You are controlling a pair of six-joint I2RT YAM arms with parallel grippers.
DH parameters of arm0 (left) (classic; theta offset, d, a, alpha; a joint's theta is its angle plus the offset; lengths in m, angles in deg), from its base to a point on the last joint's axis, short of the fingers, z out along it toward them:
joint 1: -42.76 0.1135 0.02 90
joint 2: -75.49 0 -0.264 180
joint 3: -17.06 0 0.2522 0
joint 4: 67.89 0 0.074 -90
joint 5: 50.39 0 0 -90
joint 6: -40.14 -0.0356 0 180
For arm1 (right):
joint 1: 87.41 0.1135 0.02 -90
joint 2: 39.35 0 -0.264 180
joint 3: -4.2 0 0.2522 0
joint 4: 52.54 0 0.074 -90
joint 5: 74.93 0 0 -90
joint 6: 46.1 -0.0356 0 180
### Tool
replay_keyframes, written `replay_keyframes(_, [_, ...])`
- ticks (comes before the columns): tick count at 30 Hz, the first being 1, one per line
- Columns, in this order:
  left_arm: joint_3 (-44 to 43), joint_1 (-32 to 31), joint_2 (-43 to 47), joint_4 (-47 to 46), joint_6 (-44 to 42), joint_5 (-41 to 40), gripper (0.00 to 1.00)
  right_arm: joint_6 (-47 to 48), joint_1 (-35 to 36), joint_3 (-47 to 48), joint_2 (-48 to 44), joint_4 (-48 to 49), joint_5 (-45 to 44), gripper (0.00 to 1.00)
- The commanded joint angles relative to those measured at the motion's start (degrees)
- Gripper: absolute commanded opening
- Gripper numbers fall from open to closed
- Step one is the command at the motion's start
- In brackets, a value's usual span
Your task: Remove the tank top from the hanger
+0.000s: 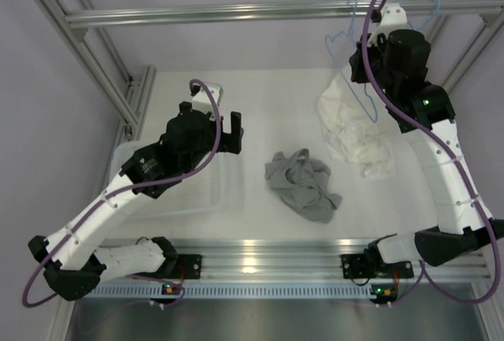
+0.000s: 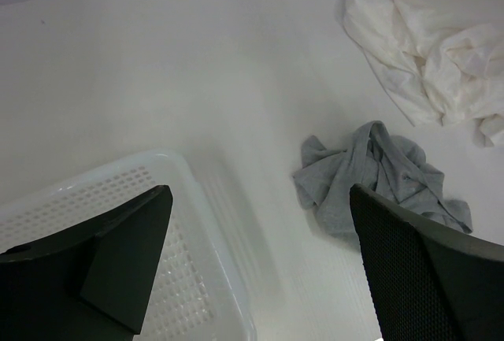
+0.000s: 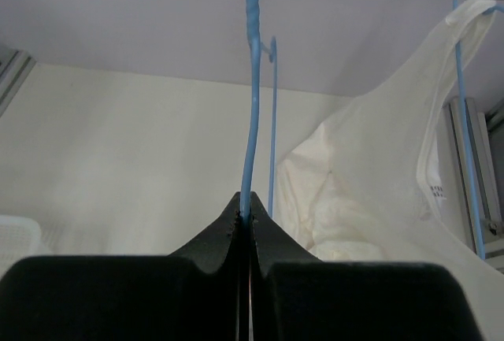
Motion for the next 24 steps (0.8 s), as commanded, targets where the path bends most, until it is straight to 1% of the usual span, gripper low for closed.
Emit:
replay_keyframes(1, [-0.04, 0.09, 1.5, 1.29, -1.4, 1.68, 0.99, 0.16, -1.38, 3.02, 1.98, -0.08, -0.8, 0.0])
replay_keyframes(7, [0.05, 0.09, 0.45, 1.38, -0.35, 4.49, 0.99, -1.86, -3.22, -3.74, 0.84, 3.95, -0.28, 0.0])
replay_keyframes(10, [0.14, 0.09, -1.39, 1.12, 1.67, 7.73, 0.99, -2.73, -3.4, -6.21, 0.58, 4.31, 0.16, 0.0])
replay_keyframes(12, [0.4, 0.09, -3.05, -0.1, 2.82, 12.37, 0.99, -3.35, -3.4, -9.01, -0.74, 5.19, 0.17, 0.0])
replay_keyframes(13, [0.4, 0.0, -3.76, -0.46, 3.08, 13.45, 0.99, -3.88, -3.31, -11.29, -1.53, 5.72, 0.17, 0.09])
replay_keyframes(15, [0.14, -0.08, -5.6, -1.77, 3.34, 16.51, 0.99, -4.49, -3.31, -12.88, -4.08, 7.47, 0.25, 0.38])
replay_keyframes(16, [0.05, 0.0, -6.14, -2.65, 3.35, 18.19, 0.99, -4.58, -3.31, -13.24, -4.87, 7.57, 0.86, 0.69])
replay_keyframes(17, [0.31, -0.08, -6.66, -3.7, 3.26, 20.29, 0.99, -4.84, -3.31, -13.59, -6.44, 7.57, 1.22, 0.89])
replay_keyframes(18, [0.58, -0.61, -8.15, -5.02, 3.0, 24.66, 0.99, -5.02, -3.31, -13.68, -7.5, 7.13, 1.57, 0.99])
replay_keyframes(19, [0.67, -1.48, -9.38, -6.95, 2.47, 27.14, 0.99, -5.54, -3.31, -14.2, -8.82, 6.78, 1.22, 0.99])
replay_keyframes(20, [0.32, -4.45, -12.27, -7.4, 0.47, 27.08, 0.99, -5.99, -3.4, -14.64, -12.22, 6.34, 0.7, 0.99])
replay_keyframes(22, [0.14, -7.71, -15.18, -8.54, -2.18, 24.46, 0.99, -6.86, -3.31, -16.13, -16.37, 4.06, -1.23, 0.99])
replay_keyframes(23, [0.31, -10.25, -17.89, -9.33, -4.71, 23.31, 0.99, -7.04, -3.31, -16.75, -20.83, 3.01, -2.02, 0.99])
replay_keyframes(24, [1.27, -11.15, -18.96, -10.38, -5.78, 22.95, 0.99, -7.13, -3.4, -17.28, -23.13, 1.34, -3.42, 0.99])
